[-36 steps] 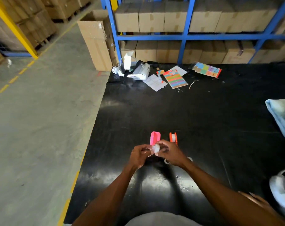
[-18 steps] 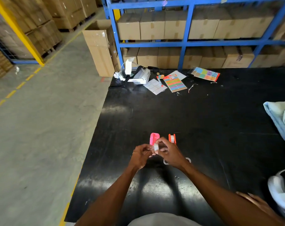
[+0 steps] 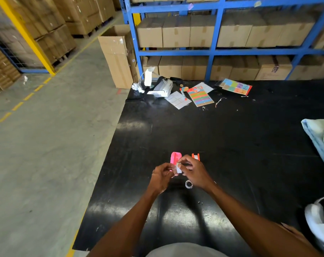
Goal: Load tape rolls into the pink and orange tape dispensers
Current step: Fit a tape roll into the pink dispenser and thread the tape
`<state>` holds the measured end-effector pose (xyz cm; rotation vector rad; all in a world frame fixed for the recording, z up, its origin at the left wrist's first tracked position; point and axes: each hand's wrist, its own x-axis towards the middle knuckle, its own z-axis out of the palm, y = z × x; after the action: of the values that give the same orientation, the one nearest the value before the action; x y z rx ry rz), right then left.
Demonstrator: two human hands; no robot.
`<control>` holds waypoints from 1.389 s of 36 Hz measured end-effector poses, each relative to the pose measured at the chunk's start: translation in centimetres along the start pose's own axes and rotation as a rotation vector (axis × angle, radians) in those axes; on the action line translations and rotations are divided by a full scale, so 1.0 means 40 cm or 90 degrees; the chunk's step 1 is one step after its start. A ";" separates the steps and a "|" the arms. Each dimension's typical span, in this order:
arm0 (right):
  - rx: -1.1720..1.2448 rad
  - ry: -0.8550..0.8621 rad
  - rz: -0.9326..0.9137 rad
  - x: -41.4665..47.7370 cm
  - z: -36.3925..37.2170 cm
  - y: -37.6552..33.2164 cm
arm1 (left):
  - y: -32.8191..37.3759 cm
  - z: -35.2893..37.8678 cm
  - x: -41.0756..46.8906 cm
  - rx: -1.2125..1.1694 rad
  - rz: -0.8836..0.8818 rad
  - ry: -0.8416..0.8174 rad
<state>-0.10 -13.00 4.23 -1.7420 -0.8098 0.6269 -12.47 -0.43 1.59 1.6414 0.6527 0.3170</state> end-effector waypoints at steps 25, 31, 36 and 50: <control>0.010 -0.087 0.090 0.017 -0.013 0.024 | 0.024 -0.033 0.033 0.237 0.090 -0.085; -0.026 -0.059 0.096 0.028 -0.002 0.042 | 0.007 -0.021 0.045 0.204 0.022 -0.042; -0.060 -0.015 0.087 0.037 0.010 0.044 | 0.019 0.010 0.047 0.083 -0.066 -0.031; -0.080 0.073 0.070 0.037 0.033 0.035 | 0.066 0.083 0.020 -0.002 -0.099 -0.036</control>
<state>0.18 -11.35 2.47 -1.9281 -0.6900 0.5536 -9.38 -2.82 3.42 1.5808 0.7308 0.1581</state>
